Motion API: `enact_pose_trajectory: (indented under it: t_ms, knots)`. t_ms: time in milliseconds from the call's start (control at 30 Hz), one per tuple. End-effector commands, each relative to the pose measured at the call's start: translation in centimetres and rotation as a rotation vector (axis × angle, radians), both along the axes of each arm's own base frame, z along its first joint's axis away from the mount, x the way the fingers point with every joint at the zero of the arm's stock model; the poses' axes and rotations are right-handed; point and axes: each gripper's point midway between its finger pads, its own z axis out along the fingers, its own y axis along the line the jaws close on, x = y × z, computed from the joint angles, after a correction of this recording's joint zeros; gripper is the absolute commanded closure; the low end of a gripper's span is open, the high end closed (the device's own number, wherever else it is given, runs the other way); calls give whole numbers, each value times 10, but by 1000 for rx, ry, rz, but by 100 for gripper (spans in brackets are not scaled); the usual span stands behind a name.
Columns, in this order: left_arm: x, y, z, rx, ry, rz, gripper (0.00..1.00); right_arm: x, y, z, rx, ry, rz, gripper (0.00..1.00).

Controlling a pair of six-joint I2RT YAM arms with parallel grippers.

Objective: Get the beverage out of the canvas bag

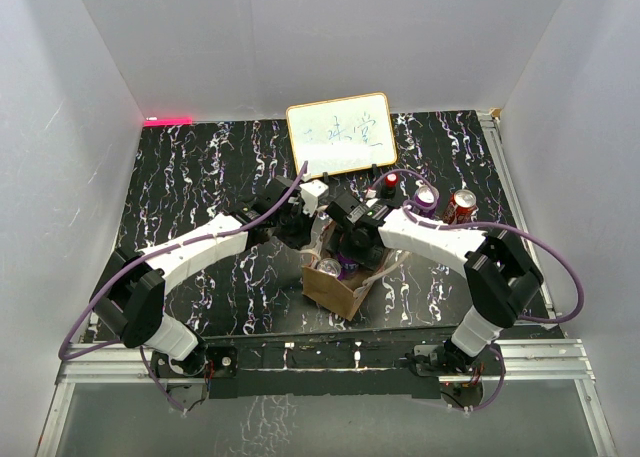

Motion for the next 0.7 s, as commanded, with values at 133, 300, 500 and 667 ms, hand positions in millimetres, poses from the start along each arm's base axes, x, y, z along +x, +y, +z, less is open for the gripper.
enact_pose_trajectory:
  t_ms: [133,300,500,667]
  knots:
    - [-1,-6,13,-18,-13,-23,99,16,-1,49,47,-144,-11,69]
    - [-1,-6,14,-19,-14,-22,99,18,-2,65,61,-190,21,81]
    - [-1,-6,14,-19,-15,-24,99,18,-2,87,102,-272,87,90]
    - [-2,-7,15,-21,-17,-25,99,18,5,110,163,-348,170,92]
